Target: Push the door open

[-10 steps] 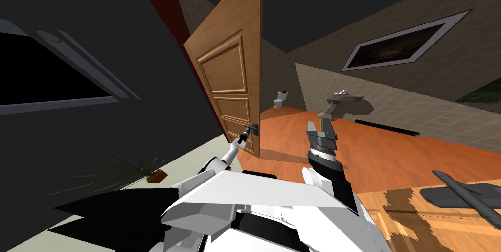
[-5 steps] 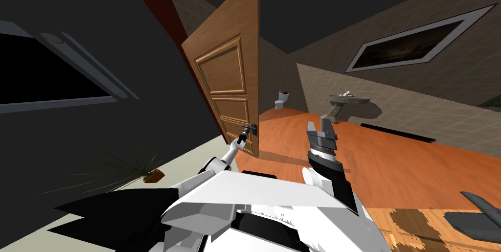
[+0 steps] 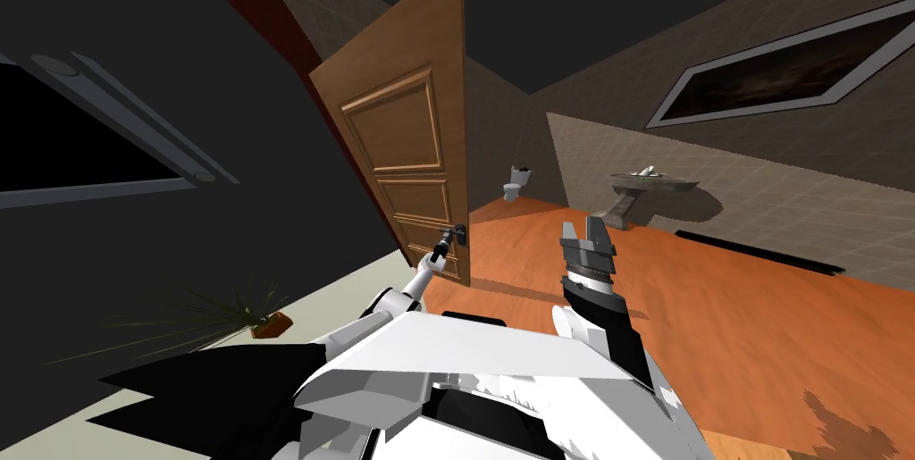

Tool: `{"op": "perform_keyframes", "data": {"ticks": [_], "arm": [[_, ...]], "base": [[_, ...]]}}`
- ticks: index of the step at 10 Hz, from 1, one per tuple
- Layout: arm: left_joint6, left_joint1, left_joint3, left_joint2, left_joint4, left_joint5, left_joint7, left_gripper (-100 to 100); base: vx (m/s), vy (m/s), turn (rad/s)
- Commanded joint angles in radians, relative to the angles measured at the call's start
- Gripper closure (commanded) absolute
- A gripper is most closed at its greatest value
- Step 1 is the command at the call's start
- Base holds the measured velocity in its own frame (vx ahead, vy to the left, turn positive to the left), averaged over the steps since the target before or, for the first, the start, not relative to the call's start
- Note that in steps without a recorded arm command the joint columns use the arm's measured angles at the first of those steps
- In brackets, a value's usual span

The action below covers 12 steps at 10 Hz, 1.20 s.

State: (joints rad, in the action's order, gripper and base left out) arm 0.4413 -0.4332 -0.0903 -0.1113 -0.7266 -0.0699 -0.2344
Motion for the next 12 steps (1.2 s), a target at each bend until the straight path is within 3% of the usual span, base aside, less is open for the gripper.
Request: {"op": "perform_keyframes", "data": {"ticks": [1,5,7,12], "arm": [[0.009,-0.011,0.029,-0.013,0.014,0.008,0.010,100],[0.008,-0.008,0.078,-0.024,0.019,0.022,0.032,100],[0.008,-0.008,0.078,-0.024,0.019,0.022,0.032,100],[0.006,-0.004,0.144,-0.040,0.026,0.040,0.061,100]], "base": [[0.187,-0.138,0.079],[0.169,-0.139,0.067],[0.087,-0.063,0.019],[0.144,-0.141,0.078]]}}
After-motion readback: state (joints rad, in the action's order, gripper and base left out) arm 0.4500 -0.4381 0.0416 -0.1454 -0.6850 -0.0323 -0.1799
